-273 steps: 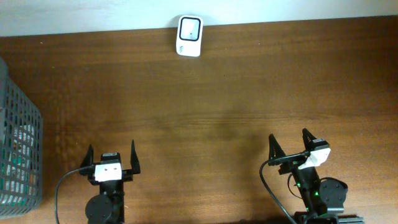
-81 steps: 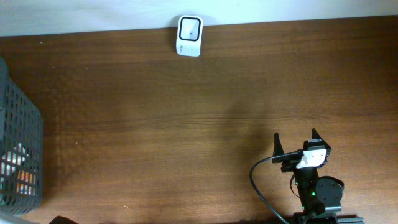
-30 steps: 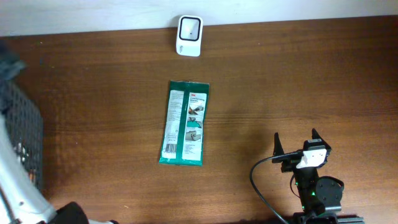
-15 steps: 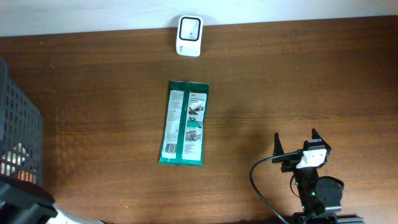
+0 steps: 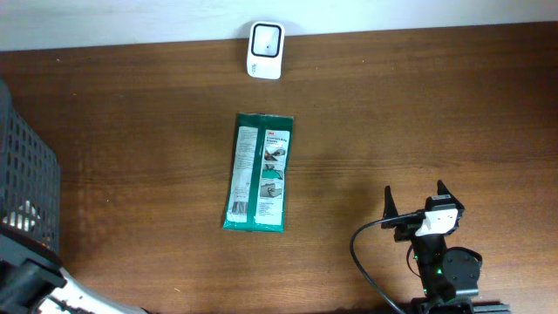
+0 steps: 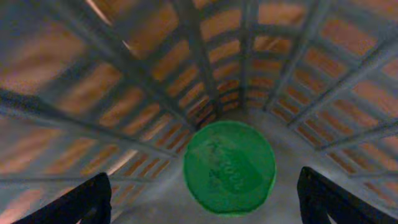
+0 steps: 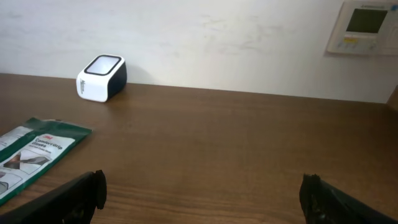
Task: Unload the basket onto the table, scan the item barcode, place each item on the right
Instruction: 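Reach the left gripper into the basket and grasp the green-capped bottle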
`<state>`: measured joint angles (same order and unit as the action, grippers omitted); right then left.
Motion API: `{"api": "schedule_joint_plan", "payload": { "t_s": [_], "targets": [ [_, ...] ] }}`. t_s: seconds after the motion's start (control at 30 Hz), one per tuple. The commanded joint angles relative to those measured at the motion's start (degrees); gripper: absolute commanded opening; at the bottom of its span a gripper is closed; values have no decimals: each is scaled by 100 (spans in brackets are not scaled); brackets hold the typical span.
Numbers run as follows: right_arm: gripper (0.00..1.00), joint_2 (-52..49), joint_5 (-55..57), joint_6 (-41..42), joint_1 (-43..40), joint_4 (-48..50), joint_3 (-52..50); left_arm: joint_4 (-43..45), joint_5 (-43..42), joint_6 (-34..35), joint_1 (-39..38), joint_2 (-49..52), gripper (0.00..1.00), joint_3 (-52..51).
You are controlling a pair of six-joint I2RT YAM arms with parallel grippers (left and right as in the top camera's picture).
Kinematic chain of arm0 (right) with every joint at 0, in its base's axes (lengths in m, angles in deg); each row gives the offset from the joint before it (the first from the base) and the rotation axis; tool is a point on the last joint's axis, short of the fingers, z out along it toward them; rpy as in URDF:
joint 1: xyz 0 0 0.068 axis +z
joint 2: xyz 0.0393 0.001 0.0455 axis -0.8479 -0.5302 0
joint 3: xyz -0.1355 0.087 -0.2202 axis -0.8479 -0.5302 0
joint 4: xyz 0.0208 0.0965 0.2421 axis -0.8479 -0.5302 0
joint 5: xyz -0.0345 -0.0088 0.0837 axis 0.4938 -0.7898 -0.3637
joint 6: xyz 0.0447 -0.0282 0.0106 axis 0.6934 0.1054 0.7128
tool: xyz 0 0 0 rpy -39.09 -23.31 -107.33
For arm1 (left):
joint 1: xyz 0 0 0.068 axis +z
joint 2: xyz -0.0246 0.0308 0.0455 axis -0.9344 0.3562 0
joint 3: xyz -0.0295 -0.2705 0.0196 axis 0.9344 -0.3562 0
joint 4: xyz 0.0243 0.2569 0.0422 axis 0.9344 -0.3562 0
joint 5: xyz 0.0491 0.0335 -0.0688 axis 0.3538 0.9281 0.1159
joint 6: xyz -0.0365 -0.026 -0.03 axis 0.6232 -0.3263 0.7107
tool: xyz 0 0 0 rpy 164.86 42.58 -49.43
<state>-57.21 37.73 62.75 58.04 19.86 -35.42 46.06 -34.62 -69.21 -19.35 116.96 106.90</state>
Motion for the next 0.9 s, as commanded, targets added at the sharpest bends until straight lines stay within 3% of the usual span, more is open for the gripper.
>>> {"api": "schedule_joint_plan", "payload": {
  "t_s": [0.0, 0.47, 0.57, 0.63, 0.77, 0.87],
  "targets": [
    [98, 33, 26, 7, 31, -28, -28, 549, -111, -179, -26, 87, 86, -391],
    [98, 33, 26, 7, 31, -28, -28, 1613, -501, 63, -26, 920, 84, -693],
    [98, 33, 26, 7, 31, -28, -28, 1928, -673, 315, -26, 920, 66, -691],
    [98, 33, 26, 7, 31, -28, -28, 1930, -892, 328, -28, 918, 34, -691],
    [98, 33, 26, 7, 31, -28, -28, 1860, -894, 330, -28, 833, 32, -664],
    [98, 33, 26, 7, 31, -28, -28, 1558, -890, 330, -26, 219, 31, -647]
  ]
}}
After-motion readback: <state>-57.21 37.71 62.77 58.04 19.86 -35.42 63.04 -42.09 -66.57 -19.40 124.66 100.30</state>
